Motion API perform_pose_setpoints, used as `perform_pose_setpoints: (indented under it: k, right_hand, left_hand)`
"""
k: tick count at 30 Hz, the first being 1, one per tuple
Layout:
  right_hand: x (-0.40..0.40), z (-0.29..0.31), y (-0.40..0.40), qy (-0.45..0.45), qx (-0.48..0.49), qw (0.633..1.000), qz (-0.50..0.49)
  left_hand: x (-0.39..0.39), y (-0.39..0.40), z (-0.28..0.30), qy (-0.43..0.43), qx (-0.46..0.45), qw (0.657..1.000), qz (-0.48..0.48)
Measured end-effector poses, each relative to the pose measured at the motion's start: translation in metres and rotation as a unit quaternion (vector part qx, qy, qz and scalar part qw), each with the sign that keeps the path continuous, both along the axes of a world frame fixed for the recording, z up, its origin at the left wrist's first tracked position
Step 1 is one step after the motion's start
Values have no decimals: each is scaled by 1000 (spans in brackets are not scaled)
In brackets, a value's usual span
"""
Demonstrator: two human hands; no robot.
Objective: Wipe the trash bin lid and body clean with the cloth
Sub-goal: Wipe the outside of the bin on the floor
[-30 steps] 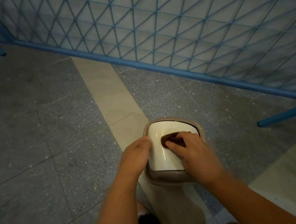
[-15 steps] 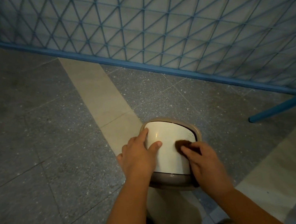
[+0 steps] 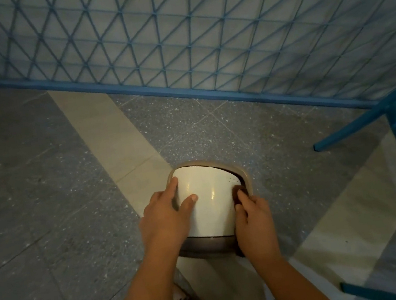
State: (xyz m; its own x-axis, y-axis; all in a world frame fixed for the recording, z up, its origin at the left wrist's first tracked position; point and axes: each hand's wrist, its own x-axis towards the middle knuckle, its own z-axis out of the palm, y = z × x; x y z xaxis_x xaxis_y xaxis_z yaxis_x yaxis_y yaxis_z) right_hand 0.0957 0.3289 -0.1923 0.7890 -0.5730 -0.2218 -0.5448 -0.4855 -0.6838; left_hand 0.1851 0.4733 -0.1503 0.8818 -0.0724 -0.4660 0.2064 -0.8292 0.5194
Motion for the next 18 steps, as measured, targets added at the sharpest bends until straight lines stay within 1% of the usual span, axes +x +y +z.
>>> perform_pose_setpoints:
  k: [3,5,6,8,10,12,15,16,18]
  right_hand:
    - [19,14,14,-66,-85,990,86]
    - [27,11,11,-65,-116,984,120]
    - [30,8,5,-47,-105,988,104]
    - [34,-2,-9,35,-55,997,40]
    - [36,-8,-19,120,9,993,-5]
    - [39,-9,-24,162,51,985,-22]
    - [47,0,-24,190,69,979,-17]
    - [50,4,-21,179,62,982,-12]
    - [50,9,-13,120,-6,993,4]
  left_hand:
    - [-1,1,2,7,12,1000,-23]
    - [-1,0,2,4,5,1000,-20]
    - [-2,0,1,5,-2,1000,-17]
    - [-2,0,-1,7,-16,1000,-10]
    - [-2,1,-2,13,-19,1000,-9]
    - [-1,1,-3,13,-22,1000,-10]
    - [-1,1,-4,10,-33,999,-4]
    - [-1,1,-5,9,-34,999,-2]
    - [-1,1,-5,5,-34,999,1]
